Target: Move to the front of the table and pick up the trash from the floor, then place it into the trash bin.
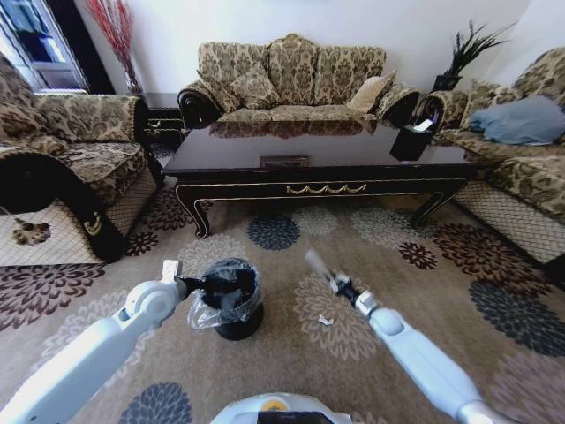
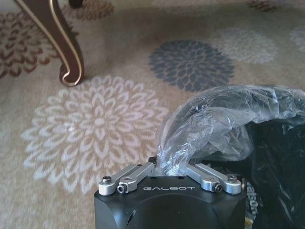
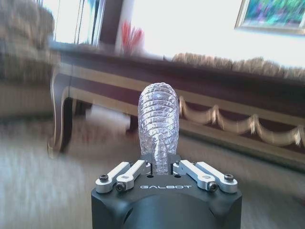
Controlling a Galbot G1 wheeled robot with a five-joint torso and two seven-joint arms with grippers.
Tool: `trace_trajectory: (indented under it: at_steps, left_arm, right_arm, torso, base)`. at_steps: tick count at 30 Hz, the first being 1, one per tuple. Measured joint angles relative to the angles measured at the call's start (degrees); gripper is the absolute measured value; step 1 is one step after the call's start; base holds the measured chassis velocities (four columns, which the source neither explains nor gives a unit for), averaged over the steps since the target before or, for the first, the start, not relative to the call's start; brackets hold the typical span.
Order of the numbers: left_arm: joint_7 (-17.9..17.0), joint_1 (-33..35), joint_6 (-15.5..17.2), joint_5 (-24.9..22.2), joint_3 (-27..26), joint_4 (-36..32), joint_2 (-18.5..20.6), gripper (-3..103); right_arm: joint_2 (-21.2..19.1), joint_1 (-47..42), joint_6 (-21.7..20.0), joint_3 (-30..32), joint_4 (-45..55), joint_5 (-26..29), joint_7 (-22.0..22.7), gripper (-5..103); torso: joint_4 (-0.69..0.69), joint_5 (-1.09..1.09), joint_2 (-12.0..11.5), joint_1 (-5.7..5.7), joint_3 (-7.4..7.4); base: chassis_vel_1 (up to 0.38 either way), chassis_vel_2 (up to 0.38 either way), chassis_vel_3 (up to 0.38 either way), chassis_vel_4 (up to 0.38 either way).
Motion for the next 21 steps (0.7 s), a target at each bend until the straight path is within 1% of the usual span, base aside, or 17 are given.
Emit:
trace_trajectory:
  at_steps: [1, 2, 3, 4, 5, 6, 7, 8, 9, 11, 12, 13, 14, 18, 21]
  left_arm:
    - [0.00, 0.00, 0.00, 0.00, 0.00, 0.00, 0.00, 3]
    - [0.95, -2.79, -1.25, 0.73, 3.40, 0.17, 0.24, 3]
    - [1.41, -4.50, -1.67, 0.76, 5.20, 0.56, 0.07, 3]
    - [1.92, -8.06, -2.40, 0.73, 8.26, 1.53, -0.89, 3]
    - [1.92, -8.06, -2.40, 0.73, 8.26, 1.53, -0.89, 3]
    - [2.19, -11.02, -2.93, 0.74, 10.63, 2.57, -2.22, 3]
    - [2.36, -12.75, -3.38, 0.72, 12.16, 3.22, -3.30, 3]
    - [2.67, -15.54, -4.42, 0.58, 14.86, 4.57, -5.72, 3]
    - [2.67, -15.54, -4.42, 0.58, 14.86, 4.57, -5.72, 3]
    - [2.58, -17.86, -5.08, 0.46, 17.50, 5.79, -8.18, 3]
    - [2.26, -19.39, -5.39, 0.47, 19.71, 6.60, -9.70, 3]
    - [1.80, -21.06, -5.49, 0.56, 22.45, 7.54, -11.17, 3]
    - [1.80, -21.06, -5.49, 0.56, 22.45, 7.54, -11.17, 3]
    - [1.39, -22.94, -5.38, 0.01, 27.27, 9.83, -13.95, 3]
    - [0.85, -23.00, -5.30, 0.43, 28.36, 11.32, -15.03, 3]
  right_arm:
    - [0.00, 0.00, 0.00, 0.00, 0.00, 0.00, 0.00, 15]
    - [-0.94, -0.27, -2.29, 0.58, 7.60, 3.84, 2.51, 15]
    - [-1.24, -0.80, -3.23, 1.00, 11.11, 5.40, 4.02, 15]
    - [-1.48, -2.13, -4.94, 1.68, 17.11, 8.59, 7.31, 15]
    - [-1.48, -2.13, -4.94, 1.68, 17.11, 8.59, 7.31, 15]
    - [-1.50, -3.39, -6.08, 2.02, 21.84, 12.16, 10.23, 15]
    - [-1.39, -4.23, -6.75, 2.21, 24.74, 14.40, 12.05, 15]
    - [-1.06, -5.94, -7.69, 2.40, 29.44, 16.96, 14.44, 15]
    - [-1.06, -5.94, -7.69, 2.40, 29.44, 16.96, 14.44, 15]
    - [-0.84, -8.03, -8.36, 2.64, 33.07, 17.79, 15.74, 15]
    - [-0.68, -9.91, -8.75, 2.70, 35.11, 17.78, 16.17, 15]
    - [-0.57, -12.38, -8.89, 2.77, 36.51, 16.54, 16.38, 15]
    - [-0.57, -12.38, -8.89, 2.77, 36.51, 16.54, 16.38, 15]
    - [-0.41, -17.41, -8.73, 2.45, 37.86, 12.60, 15.81, 15]
    - [-0.20, -18.78, -8.54, 2.05, 38.06, 11.45, 15.45, 15]
  torso:
    - [0.00, 0.00, 0.00, 0.00, 0.00]
    - [0.02, 0.00, 0.00, 0.00, 0.00]
    - [0.02, -0.02, 0.00, 0.00, 0.00]
    - [-0.07, -0.04, 0.00, 0.00, 0.00]
    - [-0.07, -0.04, 0.00, 0.00, 0.00]
    - [-0.10, 0.00, 0.00, 0.00, 0.00]
    - [-0.11, 0.01, 0.00, 0.00, 0.00]
    - [-0.12, 0.00, 0.00, 0.00, 0.00]
    - [-0.12, 0.00, 0.00, 0.00, 0.00]
    - [-0.09, -0.03, 0.00, 0.00, 0.00]
    - [-0.11, -0.02, 0.00, 0.00, 0.00]
    - [-0.11, -0.01, 0.00, 0.00, 0.00]
    - [-0.11, -0.01, 0.00, 0.00, 0.00]
    - [-0.08, 0.00, 0.00, 0.00, 0.00]
    - [-0.07, -0.02, 0.00, 0.00, 0.00]
  base:
    - [0.000, 0.000, 0.000, 0.000]
    - [0.000, 0.000, 0.000, 0.000]
    - [0.000, 0.000, 0.000, 0.000]
    - [0.000, 0.000, 0.000, 0.000]
    - [0.000, 0.000, 0.000, 0.000]
    - [0.000, 0.000, 0.000, 0.000]
    - [0.000, 0.000, 0.000, 0.000]
    - [0.000, 0.000, 0.000, 0.000]
    - [0.000, 0.000, 0.000, 0.000]
    - [0.000, 0.000, 0.000, 0.000]
    - [0.000, 0.000, 0.000, 0.000]
    - [0.000, 0.000, 0.000, 0.000]
    - [0.000, 0.000, 0.000, 0.000]
    - [0.000, 0.000, 0.000, 0.000]
    - [0.000, 0.000, 0.000, 0.000]
